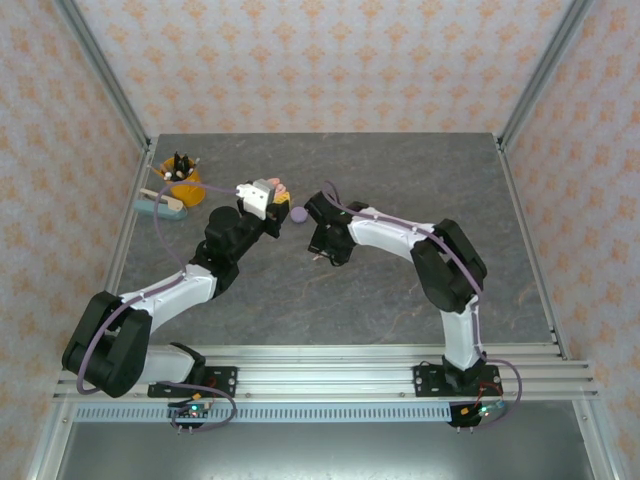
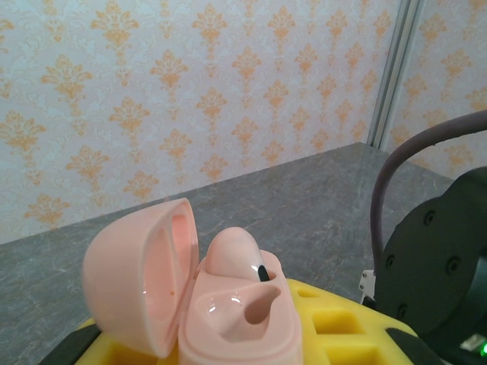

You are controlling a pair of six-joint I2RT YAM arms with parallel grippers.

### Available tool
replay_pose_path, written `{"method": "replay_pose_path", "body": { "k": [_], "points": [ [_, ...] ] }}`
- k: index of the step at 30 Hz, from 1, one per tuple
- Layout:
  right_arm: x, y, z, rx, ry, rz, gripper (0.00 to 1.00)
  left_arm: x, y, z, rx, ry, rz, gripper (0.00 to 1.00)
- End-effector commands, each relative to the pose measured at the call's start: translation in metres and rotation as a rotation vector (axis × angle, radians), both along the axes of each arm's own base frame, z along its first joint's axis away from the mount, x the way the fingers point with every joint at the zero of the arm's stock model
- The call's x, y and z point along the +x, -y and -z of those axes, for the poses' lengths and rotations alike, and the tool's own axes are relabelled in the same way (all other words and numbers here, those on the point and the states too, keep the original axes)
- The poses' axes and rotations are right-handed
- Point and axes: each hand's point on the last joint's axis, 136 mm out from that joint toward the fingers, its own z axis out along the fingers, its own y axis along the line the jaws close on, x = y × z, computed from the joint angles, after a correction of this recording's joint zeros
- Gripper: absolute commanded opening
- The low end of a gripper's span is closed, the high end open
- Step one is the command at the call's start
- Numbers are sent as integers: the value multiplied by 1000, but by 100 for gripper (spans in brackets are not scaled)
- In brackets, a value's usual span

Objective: Insert the wireless bluetooth earbuds into the charging case

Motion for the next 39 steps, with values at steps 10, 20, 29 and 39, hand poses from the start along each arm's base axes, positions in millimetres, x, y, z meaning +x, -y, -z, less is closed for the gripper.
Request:
{"method": "replay_pose_path", "body": {
  "k": [10, 20, 29, 39],
  "points": [
    [6, 6, 15, -122, -57, 110, 45, 2, -14, -8, -2, 48, -33, 0],
    [-3, 3, 16, -146, -81, 19, 37, 2, -18, -5, -15, 47, -44, 0],
    [-8, 2, 13, -145, -76, -5, 36, 2, -18, -5, -20, 48, -43, 0],
    [-7, 5, 19, -177, -83, -18, 34, 2, -19, -5, -26, 46, -45, 0]
  ]
}}
